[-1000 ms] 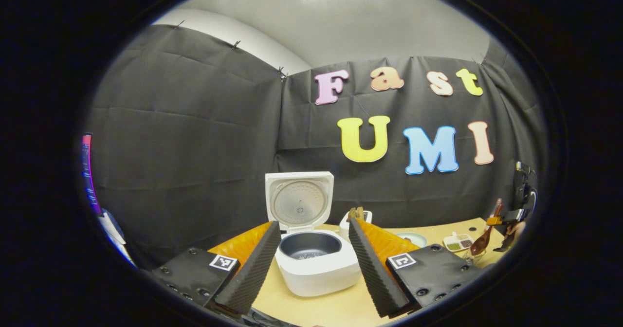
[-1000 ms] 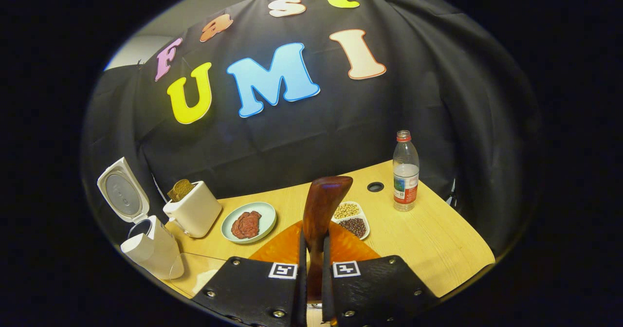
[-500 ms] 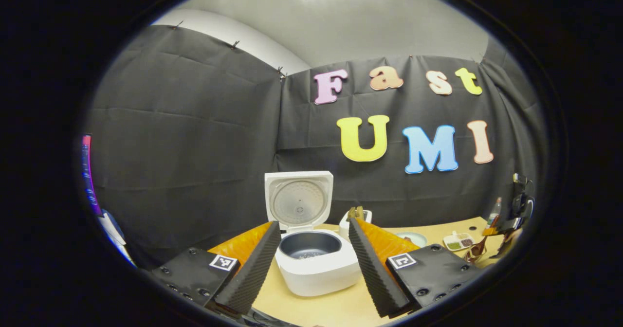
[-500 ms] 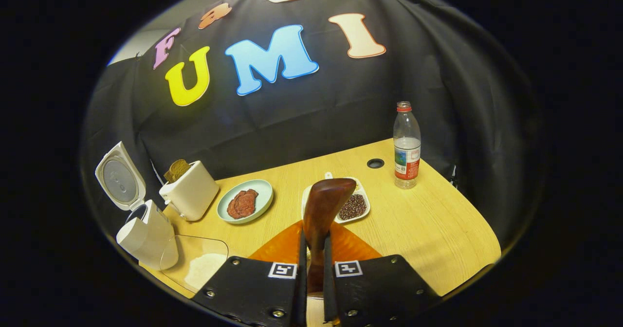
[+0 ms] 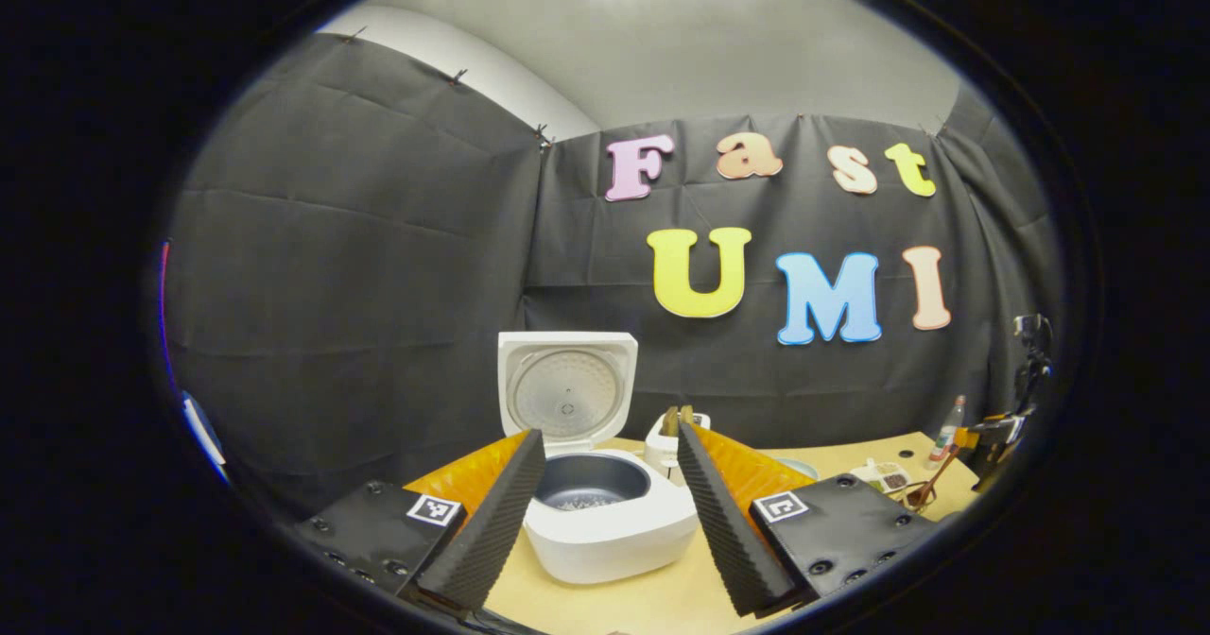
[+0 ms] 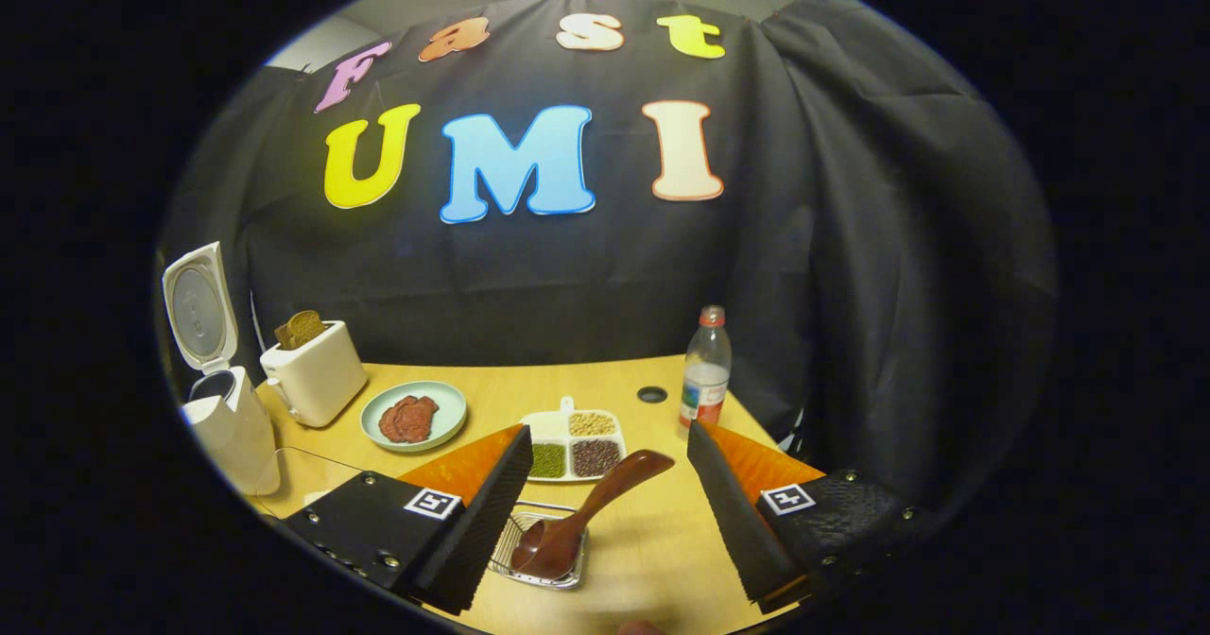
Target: Close the left gripper, press the button to open the rice cooker; take a wooden spoon from the chopstick holder with the right hand, scoop a spoonful of rice and pour it into the rice cooker, then put the wooden spoon back into the chopstick holder.
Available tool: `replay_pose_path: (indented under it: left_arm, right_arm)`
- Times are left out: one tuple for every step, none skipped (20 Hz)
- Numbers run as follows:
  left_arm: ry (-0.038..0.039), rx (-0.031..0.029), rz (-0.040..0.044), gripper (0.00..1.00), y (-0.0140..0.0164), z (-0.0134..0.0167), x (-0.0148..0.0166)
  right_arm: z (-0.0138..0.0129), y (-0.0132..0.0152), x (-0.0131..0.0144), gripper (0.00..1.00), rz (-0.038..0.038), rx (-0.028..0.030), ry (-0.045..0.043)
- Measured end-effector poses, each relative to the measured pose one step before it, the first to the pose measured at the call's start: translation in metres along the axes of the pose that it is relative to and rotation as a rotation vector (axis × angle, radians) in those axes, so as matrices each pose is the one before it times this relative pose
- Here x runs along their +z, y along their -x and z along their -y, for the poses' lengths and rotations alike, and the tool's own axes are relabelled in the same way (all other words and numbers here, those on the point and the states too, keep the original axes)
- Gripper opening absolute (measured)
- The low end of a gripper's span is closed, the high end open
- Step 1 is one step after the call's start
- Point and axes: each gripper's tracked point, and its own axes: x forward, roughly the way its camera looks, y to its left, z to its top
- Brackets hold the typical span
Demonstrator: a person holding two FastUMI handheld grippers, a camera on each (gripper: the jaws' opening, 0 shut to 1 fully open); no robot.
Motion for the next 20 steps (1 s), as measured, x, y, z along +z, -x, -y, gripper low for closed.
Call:
replay_pose_path:
  left_arm:
    - [-0.00251,0.00032,-0.00323,0.98,-0.00647,-0.00186,0.00044]
    - [-0.00356,0.00058,-0.00399,0.98,-0.00681,-0.00308,0.00113]
    - [-0.00179,0.00202,-0.00164,0.96,-0.00834,-0.00216,0.00149]
    - [-0.00035,0.00181,-0.00047,0.97,-0.00907,-0.00332,0.00258]
    - [-0.00052,0.00064,-0.00274,0.97,-0.01047,-0.0026,0.00182]
    - [-0.00342,0.00402,-0.00003,0.96,-0.01172,-0.00398,0.00341]
    - [-0.00602,0.00598,-0.00072,0.96,-0.01118,-0.00517,0.00394]
    - [-0.00849,0.00741,-0.00086,0.96,-0.01427,-0.00529,0.00493]
    - [-0.00822,0.00702,-0.00058,0.95,-0.0146,-0.00515,0.00391]
    - [-0.00572,0.00803,0.00052,0.95,-0.01489,-0.00676,0.00628]
    - [-0.00456,0.00693,0.00036,0.95,-0.01724,-0.00552,0.00644]
    - [-0.0025,0.0047,-0.0012,0.95,-0.0178,-0.00547,0.00638]
    - [0.00054,0.00311,-0.00232,0.96,-0.01806,-0.00484,0.00588]
    - [0.00847,-0.00208,0.00119,0.96,-0.01697,-0.00394,0.00802]
    - [0.01063,-0.00314,0.00183,0.96,-0.01413,-0.00376,0.0064]
    - [0.01055,-0.00596,0.00656,0.96,-0.01628,-0.00195,0.00789]
    - [0.00737,-0.00395,0.00335,0.95,-0.01648,0.00013,0.00632]
    - [0.00049,-0.00171,0.00065,0.95,-0.01577,-0.00063,0.00443]
    - [-0.00345,0.00267,0.00695,0.96,-0.01529,-0.00189,0.00513]
    - [-0.00308,0.00256,0.01097,0.96,-0.01474,-0.0025,0.00634]
  right_arm:
    - [0.00133,0.0067,0.01247,1.0,0.02964,-0.0066,0.0173]
    - [-0.00049,0.00721,0.01135,0.99,0.02507,-0.00071,0.01309]
    - [-0.00178,0.00709,0.00991,1.0,0.02099,0.00312,0.00937]
    - [-0.00212,0.00588,0.00958,1.0,0.02014,0.00348,0.00632]
    - [-0.00236,0.0064,0.00911,1.0,0.02026,0.00584,0.00354]
    - [-0.00343,0.00653,0.00817,1.0,0.01847,0.00594,-0.00106]
    - [-0.00466,0.0064,0.00621,1.0,0.01306,0.00968,-0.00358]
    - [-0.00558,0.00638,0.00555,1.0,0.00964,0.00779,-0.00301]
    - [-0.00442,0.00507,0.0043,1.0,0.00838,0.00794,-0.001]
    - [-0.00386,0.00565,0.00338,1.0,0.00733,0.00311,0.00169]
    - [-0.00388,0.00457,0.00222,0.99,0.0043,0.00214,0.00141]
    - [-0.00474,0.00502,0.00164,0.99,0.00358,0.00162,0.00145]
    - [-0.00215,0.00451,-0.00086,0.99,0.00095,-0.0036,0.00331]
    - [-0.0013,0.00416,-0.00073,0.99,-0.00125,-0.00626,0.0023]
    - [-0.00171,0.00441,-0.00093,0.99,-0.00185,-0.00463,0.00124]
    - [-0.00091,0.00496,-0.00092,0.99,-0.00119,-0.00871,-0.00021]
    - [0.00029,0.00403,-0.00208,0.99,-0.00494,-0.00966,0.00102]
    - [0.00059,0.00432,-0.00131,0.99,-0.00454,-0.01028,0.00099]
    - [0.00158,0.00403,-0.00228,0.99,-0.00344,-0.01089,0.00155]
    - [0.00234,0.00433,-0.00097,0.99,-0.00354,-0.0131,0.00124]
